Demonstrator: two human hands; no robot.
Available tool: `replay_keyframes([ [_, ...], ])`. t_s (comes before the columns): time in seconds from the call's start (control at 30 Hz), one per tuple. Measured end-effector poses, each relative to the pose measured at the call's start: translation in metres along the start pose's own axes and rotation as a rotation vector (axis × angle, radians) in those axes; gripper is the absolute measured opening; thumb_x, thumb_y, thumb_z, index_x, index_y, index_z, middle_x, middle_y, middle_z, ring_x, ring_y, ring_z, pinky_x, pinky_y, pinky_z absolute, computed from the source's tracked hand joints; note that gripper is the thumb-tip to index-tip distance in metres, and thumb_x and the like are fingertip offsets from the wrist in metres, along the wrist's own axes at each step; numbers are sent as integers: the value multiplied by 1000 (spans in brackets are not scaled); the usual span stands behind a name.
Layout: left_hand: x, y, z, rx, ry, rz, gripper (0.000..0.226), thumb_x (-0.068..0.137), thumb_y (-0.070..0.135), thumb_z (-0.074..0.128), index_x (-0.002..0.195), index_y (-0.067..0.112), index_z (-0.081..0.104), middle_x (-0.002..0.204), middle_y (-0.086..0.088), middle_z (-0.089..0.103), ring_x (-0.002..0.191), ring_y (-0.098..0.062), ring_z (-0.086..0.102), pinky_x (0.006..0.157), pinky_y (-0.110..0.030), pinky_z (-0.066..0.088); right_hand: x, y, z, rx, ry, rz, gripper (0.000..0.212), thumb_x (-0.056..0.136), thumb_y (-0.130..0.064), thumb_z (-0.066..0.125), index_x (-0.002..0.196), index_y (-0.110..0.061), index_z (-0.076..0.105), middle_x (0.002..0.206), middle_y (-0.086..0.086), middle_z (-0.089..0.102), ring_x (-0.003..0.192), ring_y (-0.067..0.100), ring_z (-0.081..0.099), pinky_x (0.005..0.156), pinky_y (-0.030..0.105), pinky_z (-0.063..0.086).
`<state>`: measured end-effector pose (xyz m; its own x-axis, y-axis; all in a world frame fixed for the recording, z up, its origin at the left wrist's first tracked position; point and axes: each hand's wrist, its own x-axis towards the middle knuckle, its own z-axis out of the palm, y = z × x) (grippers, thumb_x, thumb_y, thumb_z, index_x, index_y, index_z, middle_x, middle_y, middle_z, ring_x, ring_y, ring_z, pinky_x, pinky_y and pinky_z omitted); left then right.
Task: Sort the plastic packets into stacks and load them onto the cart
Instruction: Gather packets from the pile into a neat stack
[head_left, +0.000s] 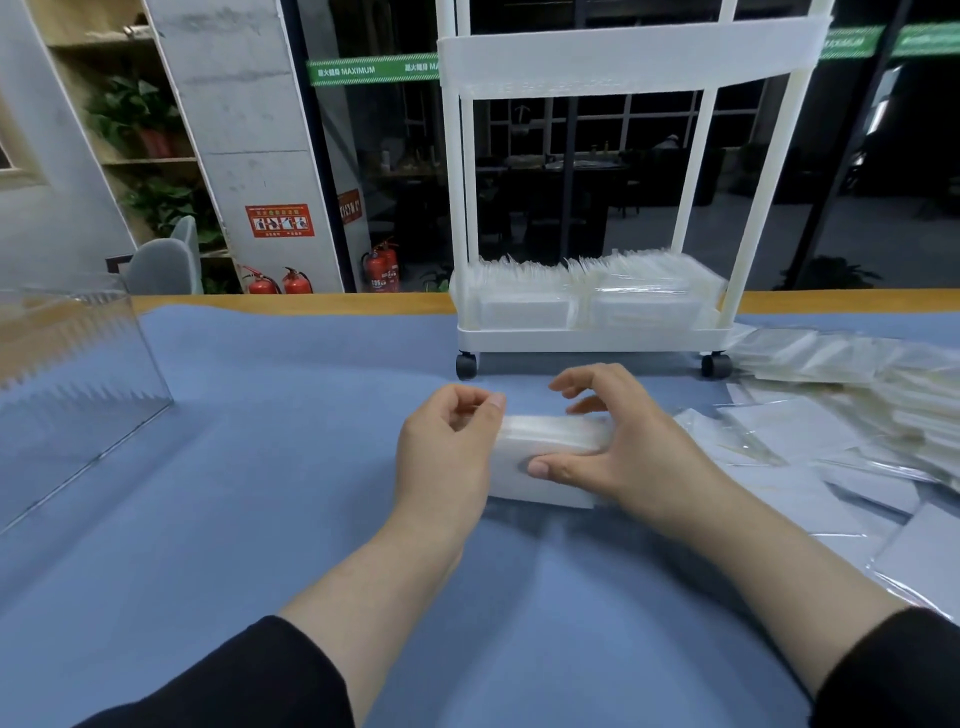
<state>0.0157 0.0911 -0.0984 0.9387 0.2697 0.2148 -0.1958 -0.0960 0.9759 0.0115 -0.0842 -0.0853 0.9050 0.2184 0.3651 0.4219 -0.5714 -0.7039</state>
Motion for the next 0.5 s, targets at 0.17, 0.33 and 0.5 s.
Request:
replay_keyframes([
  [0.17, 2, -1, -1, 5, -41, -48, 16, 96, 34, 67, 86, 22, 70, 82, 10, 68, 73, -4, 56, 66, -21, 42, -4, 12, -20, -30, -114, 166, 55, 71, -40, 88, 112, -49, 54, 110, -22, 60, 91, -1, 61, 78, 15, 49],
  [0.33, 2, 3, 0, -52, 12, 4, 24, 99, 36, 62, 85, 18, 69, 70, 14, 62, 67, -4, 53, 63, -20, 42, -1, 2, 0, 88, -7, 70, 50, 78, -32, 85, 111, -44, 50, 104, -18, 58, 77, 0, 56, 67, 14, 45],
  [0.5, 4, -1, -3, -16, -10, -49, 15, 96, 39, 66, 95, 24, 67, 97, 3, 67, 83, -12, 57, 68, -26, 43, 2, 8, 0, 103, -63, 119, 62, 79, -31, 83, 121, -46, 39, 122, -17, 48, 98, -5, 54, 73, 8, 44],
])
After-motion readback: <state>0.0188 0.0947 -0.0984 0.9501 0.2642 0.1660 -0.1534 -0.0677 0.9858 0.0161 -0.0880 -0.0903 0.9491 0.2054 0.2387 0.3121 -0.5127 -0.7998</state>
